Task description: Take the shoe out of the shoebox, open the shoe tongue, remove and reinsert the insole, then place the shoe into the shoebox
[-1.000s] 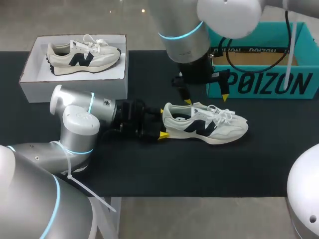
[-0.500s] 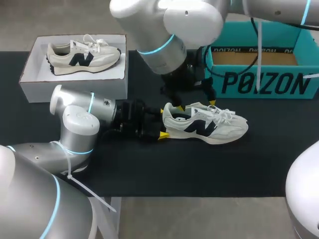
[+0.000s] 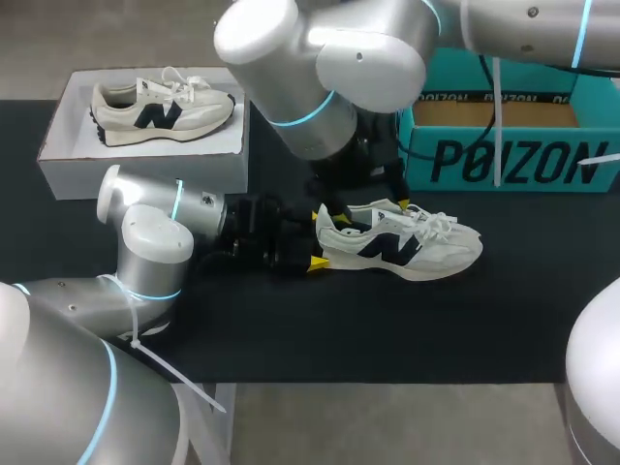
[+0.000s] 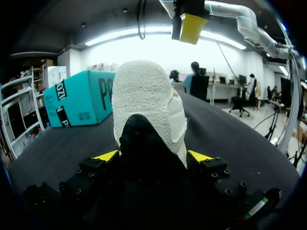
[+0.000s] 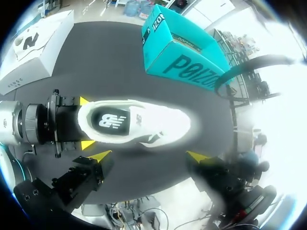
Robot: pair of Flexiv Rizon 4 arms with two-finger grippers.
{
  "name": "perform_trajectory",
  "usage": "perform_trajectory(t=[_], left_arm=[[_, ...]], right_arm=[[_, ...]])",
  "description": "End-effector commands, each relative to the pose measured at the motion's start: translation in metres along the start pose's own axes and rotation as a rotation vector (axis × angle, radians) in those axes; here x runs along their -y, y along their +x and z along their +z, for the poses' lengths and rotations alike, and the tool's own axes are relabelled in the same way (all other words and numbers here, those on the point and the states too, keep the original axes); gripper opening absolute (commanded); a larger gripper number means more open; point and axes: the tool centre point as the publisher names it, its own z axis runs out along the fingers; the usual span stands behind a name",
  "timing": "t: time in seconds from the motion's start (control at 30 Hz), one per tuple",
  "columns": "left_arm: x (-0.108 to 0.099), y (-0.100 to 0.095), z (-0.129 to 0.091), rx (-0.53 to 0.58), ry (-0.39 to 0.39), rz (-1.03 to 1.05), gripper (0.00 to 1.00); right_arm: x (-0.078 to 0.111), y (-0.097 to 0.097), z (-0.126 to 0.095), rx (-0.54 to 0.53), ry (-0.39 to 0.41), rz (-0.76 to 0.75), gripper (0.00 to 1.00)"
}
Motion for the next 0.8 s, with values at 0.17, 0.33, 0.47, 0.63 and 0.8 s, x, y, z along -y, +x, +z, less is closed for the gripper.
perform_trajectory(t=[0.17, 0.33, 0.47, 0.63, 0.8], left_arm=[[-0.004, -0.002, 0.005, -0.002, -0.002, -0.001, 0.0], [-0.004, -0.002, 0.005, -0.002, -0.002, -0.001, 0.0], [-0.004, -0.002, 0.005, -0.002, -0.002, -0.001, 0.0], [-0.004, -0.002, 0.005, -0.002, -0.002, -0.001, 0.0], [-0.004, -0.002, 0.005, -0.002, -0.002, -0.001, 0.0]], right_arm=[[-0.02, 0.005, 0.023, -0.02, 0.027, -0.018, 1.0], [-0.027, 0.009, 0.035, -0.02, 0.033, -0.032, 1.0], [-0.028, 0.012, 0.047, -0.02, 0.036, -0.043, 1.0], [-0.028, 0.016, 0.06, -0.015, 0.038, -0.06, 1.0], [-0.029, 0.021, 0.073, -0.004, 0.036, -0.08, 1.0]])
